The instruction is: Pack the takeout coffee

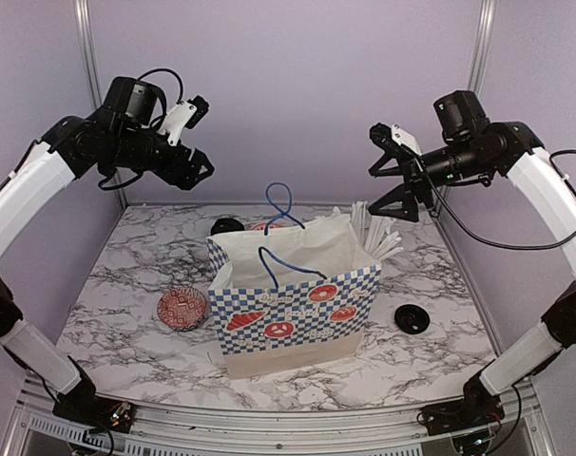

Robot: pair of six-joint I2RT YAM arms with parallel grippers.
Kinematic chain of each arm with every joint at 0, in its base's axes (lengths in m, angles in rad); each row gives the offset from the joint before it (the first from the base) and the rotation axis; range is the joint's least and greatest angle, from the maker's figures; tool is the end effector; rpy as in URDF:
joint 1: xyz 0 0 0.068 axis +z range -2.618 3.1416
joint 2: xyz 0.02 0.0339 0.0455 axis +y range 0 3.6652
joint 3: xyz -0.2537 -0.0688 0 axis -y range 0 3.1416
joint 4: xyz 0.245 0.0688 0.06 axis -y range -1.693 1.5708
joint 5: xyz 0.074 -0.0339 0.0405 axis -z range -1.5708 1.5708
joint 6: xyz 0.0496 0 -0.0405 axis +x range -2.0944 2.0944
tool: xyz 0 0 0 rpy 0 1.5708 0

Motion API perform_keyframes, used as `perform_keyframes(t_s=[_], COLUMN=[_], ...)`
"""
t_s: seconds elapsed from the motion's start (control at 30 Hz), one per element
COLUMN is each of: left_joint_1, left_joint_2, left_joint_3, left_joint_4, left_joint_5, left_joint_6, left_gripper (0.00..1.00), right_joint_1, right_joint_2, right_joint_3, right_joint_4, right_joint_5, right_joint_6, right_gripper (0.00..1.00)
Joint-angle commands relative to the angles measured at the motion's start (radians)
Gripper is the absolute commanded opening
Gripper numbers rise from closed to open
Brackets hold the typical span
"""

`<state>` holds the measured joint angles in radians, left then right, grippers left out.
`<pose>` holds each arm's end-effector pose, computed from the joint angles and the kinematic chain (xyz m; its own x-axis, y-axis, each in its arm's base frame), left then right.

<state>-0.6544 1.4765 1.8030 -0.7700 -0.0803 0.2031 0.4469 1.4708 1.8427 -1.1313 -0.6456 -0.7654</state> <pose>0.2566 -0.1919 0.4485 -0.2227 0.4242 -0.8777 0.6066 0.7651 0.2159 0.2428 0.1494 0.4326 0.0641 -0.5829 -0.8100 -0.9628 0.1773 -0.2038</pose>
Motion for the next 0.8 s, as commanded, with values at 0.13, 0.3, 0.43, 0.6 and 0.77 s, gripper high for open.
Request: perform_keyframes(t_s=[0.13, 0.3, 0.43, 0.6, 0.77], left_joint_1=[0.157, 0.16, 0.16, 0.159, 0.159], left_joint_2=[0.325, 0.442, 0.513, 0.601, 0.667], left_joint_3=[0.181, 0.211, 0.224, 0.277, 0.321], left_joint_4=[-0.109, -0.114, -0.116, -0.124, -0.129], left_joint_5=[0.008, 0.043, 0.055, 0.055, 0.052], left_joint_6=[-0.126, -0.119, -0.117, -0.14, -0.159], left_gripper=[0.82, 0.87, 0.89, 0.9, 0.9], right_joint_1=[-0.017, -0.017, -0.017, -0.017, -0.017], right_joint_2=[0.037, 0.045, 0.059, 0.076, 0.095], right_joint_3=[-0.079, -0.102, -0.103, -0.105, -0.095], right_joint_4=[0.051, 0.046, 0.038, 0.028, 0.02], right_joint_5=[0.092, 0.086, 0.07, 0.049, 0.033], right_joint_6=[0.045, 0.038, 0.034, 0.027, 0.022], right_gripper=[0.98, 0.96, 0.96, 0.95, 0.95])
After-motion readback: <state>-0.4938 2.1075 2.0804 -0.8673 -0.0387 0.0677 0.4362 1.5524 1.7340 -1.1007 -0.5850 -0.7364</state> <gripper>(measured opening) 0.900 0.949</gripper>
